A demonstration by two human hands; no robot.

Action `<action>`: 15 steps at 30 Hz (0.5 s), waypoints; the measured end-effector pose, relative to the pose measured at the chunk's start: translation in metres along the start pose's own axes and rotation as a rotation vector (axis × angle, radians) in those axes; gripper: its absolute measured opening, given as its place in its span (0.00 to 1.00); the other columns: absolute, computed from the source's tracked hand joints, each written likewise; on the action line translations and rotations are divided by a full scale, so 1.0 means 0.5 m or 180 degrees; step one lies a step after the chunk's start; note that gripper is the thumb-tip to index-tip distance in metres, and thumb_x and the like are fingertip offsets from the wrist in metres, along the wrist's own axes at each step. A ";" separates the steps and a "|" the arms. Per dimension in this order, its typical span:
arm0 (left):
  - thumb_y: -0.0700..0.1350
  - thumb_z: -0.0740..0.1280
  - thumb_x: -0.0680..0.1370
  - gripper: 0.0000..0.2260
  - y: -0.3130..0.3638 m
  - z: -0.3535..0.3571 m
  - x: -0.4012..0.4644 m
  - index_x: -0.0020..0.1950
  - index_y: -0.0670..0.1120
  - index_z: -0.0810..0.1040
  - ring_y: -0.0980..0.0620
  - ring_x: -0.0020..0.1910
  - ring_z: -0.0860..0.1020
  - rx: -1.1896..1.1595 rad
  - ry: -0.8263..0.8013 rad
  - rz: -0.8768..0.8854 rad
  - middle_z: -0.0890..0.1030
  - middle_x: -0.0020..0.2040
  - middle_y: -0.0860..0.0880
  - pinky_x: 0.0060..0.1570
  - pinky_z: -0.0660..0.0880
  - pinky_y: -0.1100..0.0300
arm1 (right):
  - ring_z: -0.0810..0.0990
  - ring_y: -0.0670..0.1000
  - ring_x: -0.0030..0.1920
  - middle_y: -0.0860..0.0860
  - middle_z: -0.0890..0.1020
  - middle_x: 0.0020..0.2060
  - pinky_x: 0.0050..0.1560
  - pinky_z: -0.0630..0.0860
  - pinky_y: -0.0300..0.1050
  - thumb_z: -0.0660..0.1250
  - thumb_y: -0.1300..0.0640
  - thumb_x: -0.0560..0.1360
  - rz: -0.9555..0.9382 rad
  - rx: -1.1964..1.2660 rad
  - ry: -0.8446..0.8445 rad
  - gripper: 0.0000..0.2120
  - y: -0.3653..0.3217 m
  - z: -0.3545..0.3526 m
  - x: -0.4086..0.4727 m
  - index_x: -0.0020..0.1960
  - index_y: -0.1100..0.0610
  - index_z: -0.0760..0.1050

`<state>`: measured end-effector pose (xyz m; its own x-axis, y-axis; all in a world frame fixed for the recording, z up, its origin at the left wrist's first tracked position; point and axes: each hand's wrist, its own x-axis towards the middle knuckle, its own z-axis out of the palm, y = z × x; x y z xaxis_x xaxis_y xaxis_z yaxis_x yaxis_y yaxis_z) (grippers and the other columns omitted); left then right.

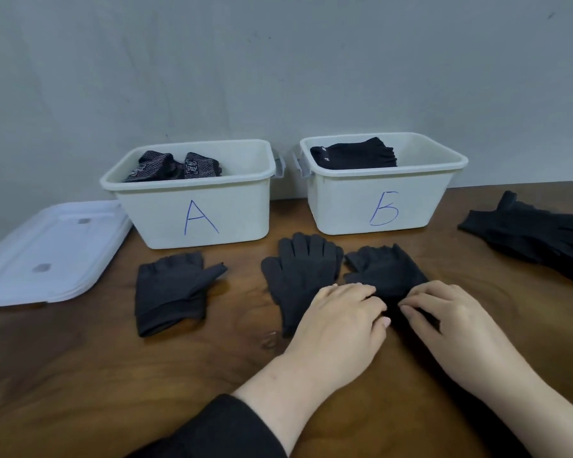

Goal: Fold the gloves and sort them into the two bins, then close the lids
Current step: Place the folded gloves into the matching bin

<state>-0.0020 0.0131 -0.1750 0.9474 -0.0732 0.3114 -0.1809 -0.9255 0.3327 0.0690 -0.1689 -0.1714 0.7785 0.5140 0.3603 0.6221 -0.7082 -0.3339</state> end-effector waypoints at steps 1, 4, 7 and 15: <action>0.52 0.57 0.85 0.16 -0.004 -0.002 -0.002 0.68 0.52 0.77 0.53 0.74 0.66 -0.0016 0.0064 -0.0002 0.73 0.73 0.52 0.74 0.56 0.54 | 0.76 0.45 0.50 0.40 0.79 0.50 0.53 0.73 0.46 0.70 0.53 0.77 -0.0022 -0.0075 0.0057 0.07 -0.004 0.004 0.001 0.52 0.49 0.86; 0.50 0.58 0.84 0.13 -0.011 -0.028 -0.005 0.63 0.52 0.80 0.55 0.62 0.74 -0.0034 0.0428 -0.0046 0.79 0.63 0.55 0.66 0.68 0.54 | 0.76 0.48 0.51 0.43 0.80 0.52 0.53 0.72 0.53 0.64 0.50 0.78 -0.0109 -0.0056 0.0392 0.10 -0.029 0.007 0.003 0.52 0.49 0.84; 0.51 0.59 0.83 0.10 -0.042 -0.078 -0.031 0.54 0.52 0.80 0.57 0.49 0.74 0.0064 0.0868 -0.0199 0.79 0.50 0.56 0.54 0.73 0.57 | 0.78 0.49 0.55 0.46 0.81 0.54 0.56 0.75 0.55 0.65 0.52 0.78 -0.0546 0.0205 0.0650 0.11 -0.088 0.011 0.007 0.54 0.53 0.84; 0.59 0.67 0.76 0.14 -0.259 -0.199 -0.218 0.55 0.52 0.81 0.52 0.48 0.76 0.1070 0.0851 -0.1014 0.78 0.49 0.55 0.48 0.73 0.52 | 0.78 0.46 0.63 0.45 0.81 0.62 0.68 0.69 0.43 0.63 0.48 0.81 -0.0995 0.0328 0.0037 0.15 -0.293 0.115 0.021 0.64 0.51 0.81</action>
<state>-0.1083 0.1778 -0.1632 0.8334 0.2873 0.4721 0.2406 -0.9577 0.1580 -0.0092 -0.0323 -0.1689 0.5478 0.6928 0.4690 0.8365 -0.4640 -0.2916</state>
